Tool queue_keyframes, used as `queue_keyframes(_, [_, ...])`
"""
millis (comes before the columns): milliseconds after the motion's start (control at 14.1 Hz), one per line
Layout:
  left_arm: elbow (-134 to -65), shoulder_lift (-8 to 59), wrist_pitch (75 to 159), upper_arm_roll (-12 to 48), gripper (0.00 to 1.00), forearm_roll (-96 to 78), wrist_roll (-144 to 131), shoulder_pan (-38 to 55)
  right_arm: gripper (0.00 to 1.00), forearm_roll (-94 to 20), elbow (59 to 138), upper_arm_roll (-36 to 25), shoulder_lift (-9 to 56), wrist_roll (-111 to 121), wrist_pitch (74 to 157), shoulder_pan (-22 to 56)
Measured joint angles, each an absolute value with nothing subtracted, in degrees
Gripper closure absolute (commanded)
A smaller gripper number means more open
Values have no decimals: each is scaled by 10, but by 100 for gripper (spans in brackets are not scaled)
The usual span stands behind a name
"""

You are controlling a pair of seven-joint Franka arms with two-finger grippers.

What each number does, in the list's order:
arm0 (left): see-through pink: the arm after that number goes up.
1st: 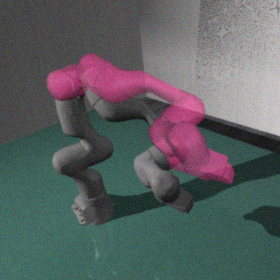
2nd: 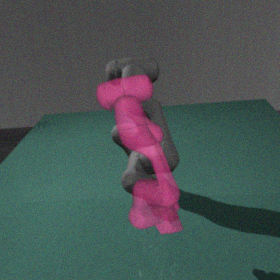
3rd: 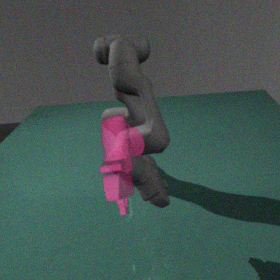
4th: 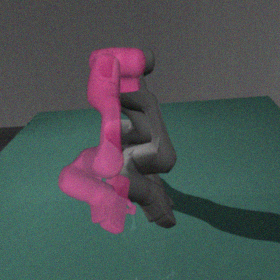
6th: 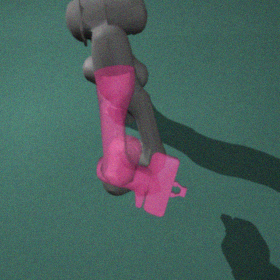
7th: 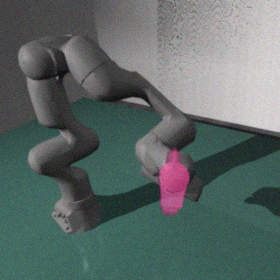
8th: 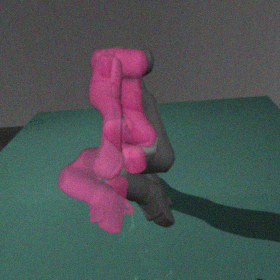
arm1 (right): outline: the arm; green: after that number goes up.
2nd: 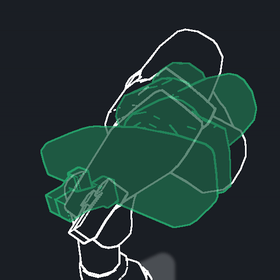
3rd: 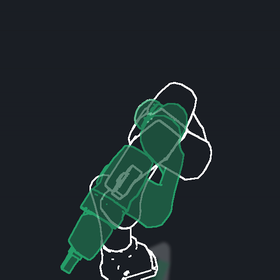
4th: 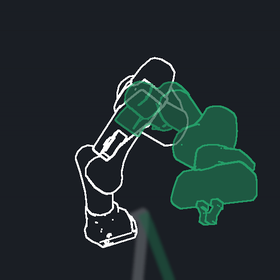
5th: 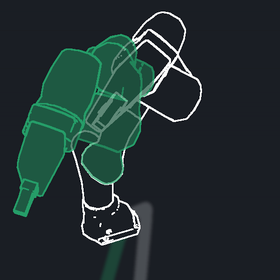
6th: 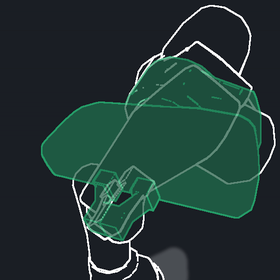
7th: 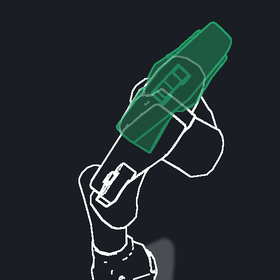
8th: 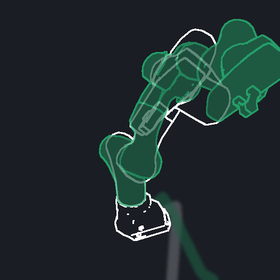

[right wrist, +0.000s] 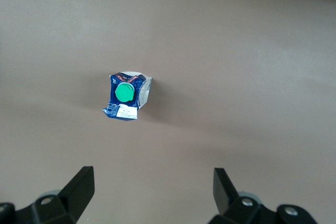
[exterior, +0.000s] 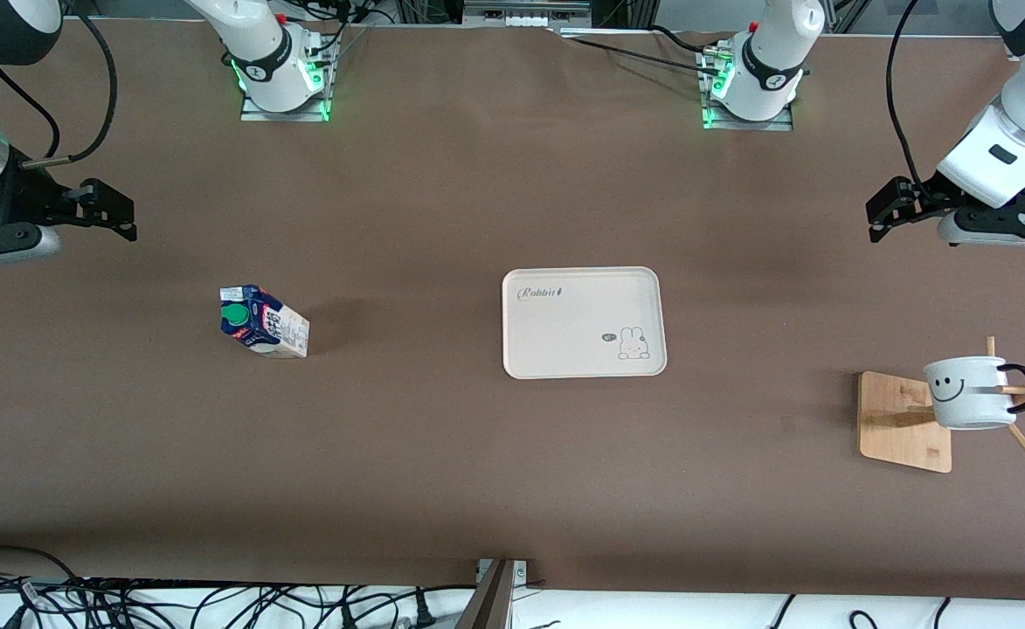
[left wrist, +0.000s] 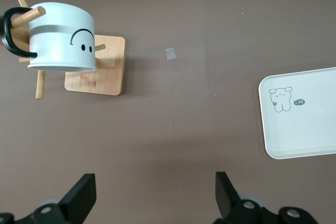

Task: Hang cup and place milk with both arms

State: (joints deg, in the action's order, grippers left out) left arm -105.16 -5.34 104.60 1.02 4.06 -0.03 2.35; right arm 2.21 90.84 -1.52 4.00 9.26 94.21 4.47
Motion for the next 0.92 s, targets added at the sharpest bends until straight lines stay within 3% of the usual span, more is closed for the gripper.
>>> queue_keyframes(924, [-1047, -53, 1027, 9, 0, 41, 0, 23, 0, 22, 908, -15, 40, 92, 941, 43])
